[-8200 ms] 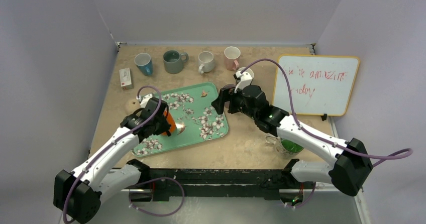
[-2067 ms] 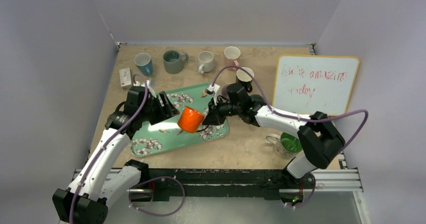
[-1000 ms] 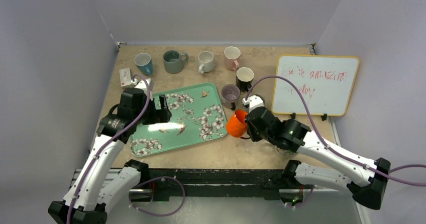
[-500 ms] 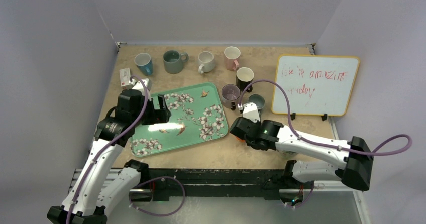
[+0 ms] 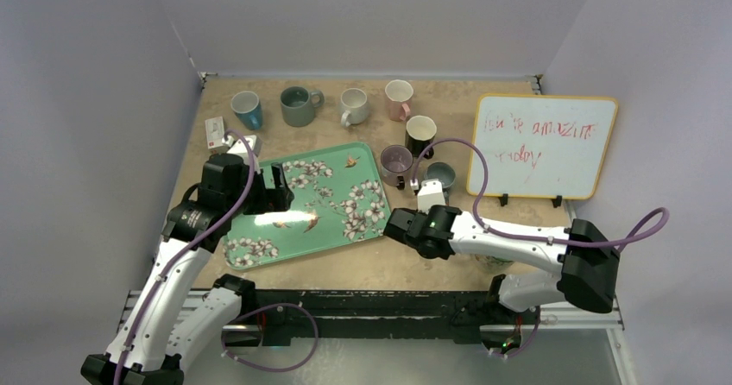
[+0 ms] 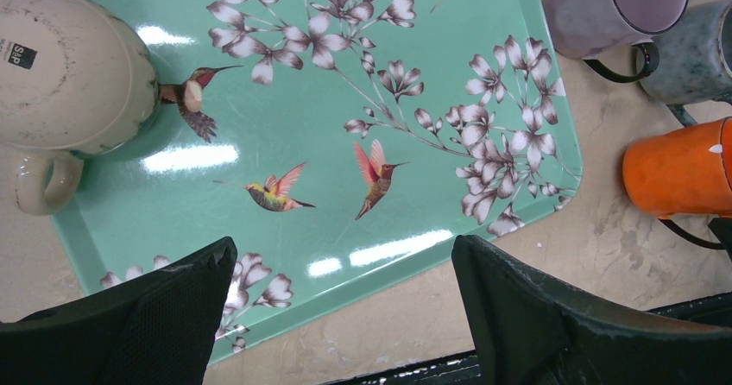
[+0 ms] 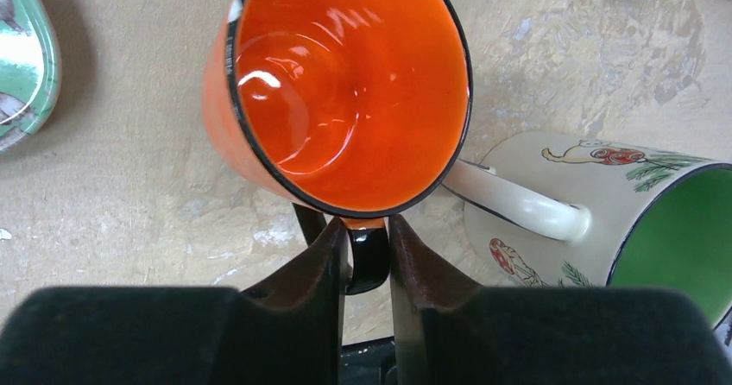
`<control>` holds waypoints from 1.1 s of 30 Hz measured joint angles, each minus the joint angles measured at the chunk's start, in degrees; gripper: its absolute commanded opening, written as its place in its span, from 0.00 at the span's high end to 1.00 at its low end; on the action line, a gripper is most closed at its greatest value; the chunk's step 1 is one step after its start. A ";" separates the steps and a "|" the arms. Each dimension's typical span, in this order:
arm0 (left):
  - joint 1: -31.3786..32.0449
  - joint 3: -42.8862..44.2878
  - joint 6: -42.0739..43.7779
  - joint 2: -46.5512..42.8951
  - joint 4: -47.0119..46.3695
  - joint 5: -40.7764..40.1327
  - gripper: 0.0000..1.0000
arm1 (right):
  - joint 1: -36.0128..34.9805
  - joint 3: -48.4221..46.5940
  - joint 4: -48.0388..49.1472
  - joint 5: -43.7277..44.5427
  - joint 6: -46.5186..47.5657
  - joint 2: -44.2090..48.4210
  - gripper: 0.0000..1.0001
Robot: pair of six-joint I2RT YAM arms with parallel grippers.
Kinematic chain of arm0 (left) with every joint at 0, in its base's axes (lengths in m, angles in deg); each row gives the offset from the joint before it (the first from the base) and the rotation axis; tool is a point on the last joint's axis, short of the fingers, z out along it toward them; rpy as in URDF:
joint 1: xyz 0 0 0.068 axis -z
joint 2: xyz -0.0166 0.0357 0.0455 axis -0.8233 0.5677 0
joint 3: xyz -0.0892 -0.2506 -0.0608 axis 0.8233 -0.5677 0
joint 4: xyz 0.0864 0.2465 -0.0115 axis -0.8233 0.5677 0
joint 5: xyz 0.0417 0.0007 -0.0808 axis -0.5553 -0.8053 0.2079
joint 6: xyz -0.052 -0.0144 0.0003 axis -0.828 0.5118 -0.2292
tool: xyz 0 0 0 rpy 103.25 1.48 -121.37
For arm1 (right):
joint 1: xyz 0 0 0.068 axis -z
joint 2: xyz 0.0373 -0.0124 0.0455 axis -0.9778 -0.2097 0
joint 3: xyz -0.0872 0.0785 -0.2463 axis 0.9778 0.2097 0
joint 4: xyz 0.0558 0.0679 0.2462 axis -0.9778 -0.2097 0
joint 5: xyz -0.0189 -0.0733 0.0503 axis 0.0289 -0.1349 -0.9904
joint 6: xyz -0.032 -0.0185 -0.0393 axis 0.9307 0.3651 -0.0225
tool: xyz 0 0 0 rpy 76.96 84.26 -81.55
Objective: Turn the mug right side up
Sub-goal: Place the cup at the center of the board.
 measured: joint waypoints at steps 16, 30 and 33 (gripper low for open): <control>0.00 0.00 0.00 0.09 0.02 -0.42 0.06 | -0.35 -1.51 2.47 -1.29 2.12 6.84 0.42; 0.04 -0.17 -2.43 2.32 0.63 -6.93 0.03 | -0.35 -1.92 14.88 -4.07 12.50 18.56 0.01; 0.04 -0.17 -4.68 3.72 1.70 -11.52 0.01 | -0.35 -1.92 18.01 -5.51 14.99 18.58 0.01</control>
